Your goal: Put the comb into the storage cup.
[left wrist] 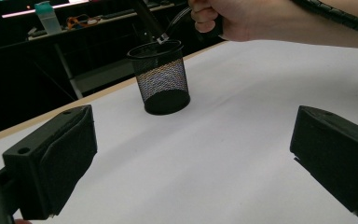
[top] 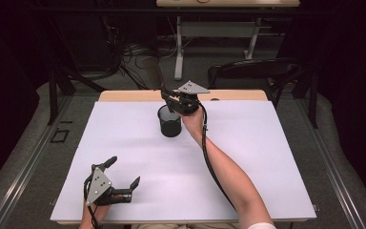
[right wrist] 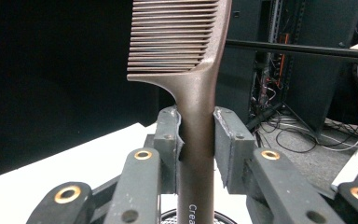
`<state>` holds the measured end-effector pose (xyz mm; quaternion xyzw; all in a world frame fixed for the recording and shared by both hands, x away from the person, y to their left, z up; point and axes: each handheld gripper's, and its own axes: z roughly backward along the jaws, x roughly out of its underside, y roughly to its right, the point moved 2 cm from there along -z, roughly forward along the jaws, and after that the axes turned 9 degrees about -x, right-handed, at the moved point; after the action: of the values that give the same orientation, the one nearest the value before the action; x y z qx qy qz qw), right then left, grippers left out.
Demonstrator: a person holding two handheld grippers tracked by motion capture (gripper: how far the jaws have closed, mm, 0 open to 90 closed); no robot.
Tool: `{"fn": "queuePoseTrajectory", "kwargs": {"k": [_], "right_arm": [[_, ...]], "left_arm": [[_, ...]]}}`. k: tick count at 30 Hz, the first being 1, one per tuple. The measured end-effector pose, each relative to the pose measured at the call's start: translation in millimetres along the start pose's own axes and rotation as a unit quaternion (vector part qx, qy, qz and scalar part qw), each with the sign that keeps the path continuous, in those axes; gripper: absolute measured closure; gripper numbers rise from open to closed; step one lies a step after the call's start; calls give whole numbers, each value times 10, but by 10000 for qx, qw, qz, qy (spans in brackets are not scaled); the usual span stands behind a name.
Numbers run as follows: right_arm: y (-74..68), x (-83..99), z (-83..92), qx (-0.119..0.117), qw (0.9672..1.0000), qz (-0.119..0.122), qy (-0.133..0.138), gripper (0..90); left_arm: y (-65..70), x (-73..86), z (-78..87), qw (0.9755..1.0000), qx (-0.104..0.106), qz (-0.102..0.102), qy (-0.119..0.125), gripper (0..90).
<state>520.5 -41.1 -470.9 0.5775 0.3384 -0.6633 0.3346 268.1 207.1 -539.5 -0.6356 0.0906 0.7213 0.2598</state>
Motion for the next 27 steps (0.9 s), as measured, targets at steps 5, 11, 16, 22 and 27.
{"fn": "queuePoseTrajectory", "kwargs": {"k": [5,11,16,22,27], "right_arm": [[-2,8,-10,2,10000,29,-42,726],[13,25,-18,29,10000,14,-50,726],[7,38,-28,25,10000,16,-84,726],[-4,59,-50,18,9999,19,-100,726],[3,86,-66,27,9999,3,-108,726]], "left_arm": [[2,1,-2,10000,-12,-2,-12,5],[7,-1,-2,10000,-15,2,0,4],[6,-3,2,10000,-20,-2,13,5],[6,-4,4,10000,-20,-9,10,5],[4,-1,4,10000,-17,1,7,5]]}}
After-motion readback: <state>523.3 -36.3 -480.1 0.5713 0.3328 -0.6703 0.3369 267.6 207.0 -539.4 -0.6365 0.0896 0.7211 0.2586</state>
